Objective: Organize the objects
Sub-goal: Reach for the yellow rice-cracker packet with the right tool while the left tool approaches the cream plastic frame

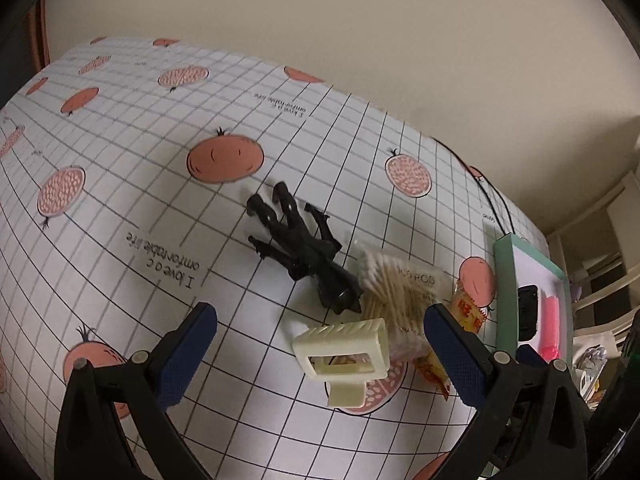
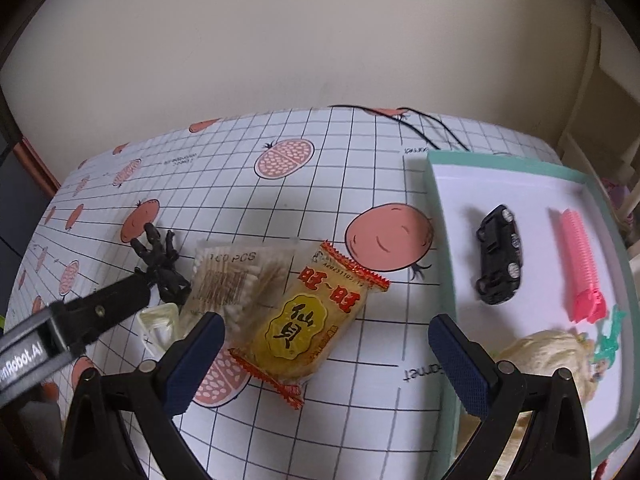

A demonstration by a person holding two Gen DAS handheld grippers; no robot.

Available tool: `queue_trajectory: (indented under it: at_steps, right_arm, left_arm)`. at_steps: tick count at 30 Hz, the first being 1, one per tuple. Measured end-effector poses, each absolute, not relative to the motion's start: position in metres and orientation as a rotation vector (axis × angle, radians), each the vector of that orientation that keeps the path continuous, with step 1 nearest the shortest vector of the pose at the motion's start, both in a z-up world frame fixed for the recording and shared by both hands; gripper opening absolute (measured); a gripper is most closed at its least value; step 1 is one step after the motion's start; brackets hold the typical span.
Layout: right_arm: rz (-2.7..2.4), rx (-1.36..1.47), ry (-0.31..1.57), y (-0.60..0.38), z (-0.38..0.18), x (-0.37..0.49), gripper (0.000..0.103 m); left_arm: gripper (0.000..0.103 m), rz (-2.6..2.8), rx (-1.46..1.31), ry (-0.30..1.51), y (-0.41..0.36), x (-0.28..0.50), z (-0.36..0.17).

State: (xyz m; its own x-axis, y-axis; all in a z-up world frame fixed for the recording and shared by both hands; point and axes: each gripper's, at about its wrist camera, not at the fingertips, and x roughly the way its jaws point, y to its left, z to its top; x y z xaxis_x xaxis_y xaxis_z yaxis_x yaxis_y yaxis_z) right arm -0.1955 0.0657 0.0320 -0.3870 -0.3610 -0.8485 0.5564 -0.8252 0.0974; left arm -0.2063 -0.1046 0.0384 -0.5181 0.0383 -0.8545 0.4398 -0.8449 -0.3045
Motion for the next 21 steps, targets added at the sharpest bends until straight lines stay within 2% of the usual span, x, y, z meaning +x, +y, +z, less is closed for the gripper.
queue_trajectory:
  at_steps: [10,12,14,18,21]
  right_arm:
    - [-2.223,1.305,0.313,0.058,0.013,-0.199,0.103]
    - [-2.23,1.298,0.326,0.059,0.013,-0.199,0.103]
    - [-2.232,1.302,0.327,0.06,0.011,-0.199,0.103]
    - [-2.229,1.302,0.335,0.058,0.009,-0.199,0.102]
    - [-2.223,1.299,0.338,0.054,0.007,-0.198,0.099]
  left_arm:
    - [0.102,-2.377,1.433,0.793,-0.101,-0.211,0.015]
    - [0.1,-2.384,1.438,0.782,-0.098,-0.212,0.014]
    - [0.093,-2.384,1.441,0.774,-0.095,-0.213,0.013]
    - [0.091,-2.367,1.448,0.781,-0.097,-0.213,0.01]
    - [0.084,-2.356,1.447,0.79,-0.097,-0.211,0.009]
